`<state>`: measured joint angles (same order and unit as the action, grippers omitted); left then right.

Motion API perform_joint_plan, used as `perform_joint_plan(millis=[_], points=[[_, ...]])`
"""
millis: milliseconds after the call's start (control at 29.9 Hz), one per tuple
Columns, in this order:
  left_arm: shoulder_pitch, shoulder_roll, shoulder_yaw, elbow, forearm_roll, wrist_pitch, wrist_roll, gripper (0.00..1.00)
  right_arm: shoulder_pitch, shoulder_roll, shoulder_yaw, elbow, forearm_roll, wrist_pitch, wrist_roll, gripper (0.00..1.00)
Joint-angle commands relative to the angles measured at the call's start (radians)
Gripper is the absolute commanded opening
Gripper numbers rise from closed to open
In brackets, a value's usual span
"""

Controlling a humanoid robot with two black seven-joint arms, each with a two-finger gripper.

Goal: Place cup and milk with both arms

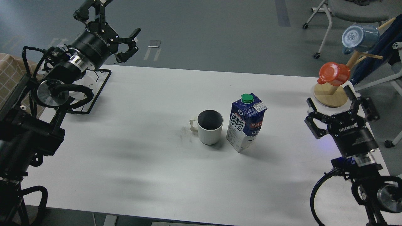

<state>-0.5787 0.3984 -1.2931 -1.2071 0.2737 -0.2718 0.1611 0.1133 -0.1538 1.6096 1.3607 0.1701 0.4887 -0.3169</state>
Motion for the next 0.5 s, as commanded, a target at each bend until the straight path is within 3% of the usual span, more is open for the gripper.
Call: perform_joint_plan(millis=[0,134,334,401,468], points=[[-0.021,0.005,0.0,0.003,0.004,-0.003,0.0,0.98,0.182,-0.062,0.01,-0.086,-0.049,0.0,0.002,1.0],[-0.044,0.005,0.0,0.004,0.004,-0.015,0.0,0.98,0.49,-0.11,0.009,-0.34,-0.281,0.0,0.004,1.0],[-0.104,0.005,0.0,0.036,0.028,-0.015,-0.003,0.98,0.747,-0.131,0.007,-0.532,-0.395,0.0,0.009,1.0],[-0.115,0.007,0.0,0.049,0.042,-0.017,-0.024,0.98,0.784,-0.142,0.007,-0.549,-0.408,0.0,0.009,1.0],[-0.127,0.008,0.0,0.049,0.077,-0.035,-0.099,0.98,0.839,-0.15,0.007,-0.555,-0.411,0.0,0.009,1.0]])
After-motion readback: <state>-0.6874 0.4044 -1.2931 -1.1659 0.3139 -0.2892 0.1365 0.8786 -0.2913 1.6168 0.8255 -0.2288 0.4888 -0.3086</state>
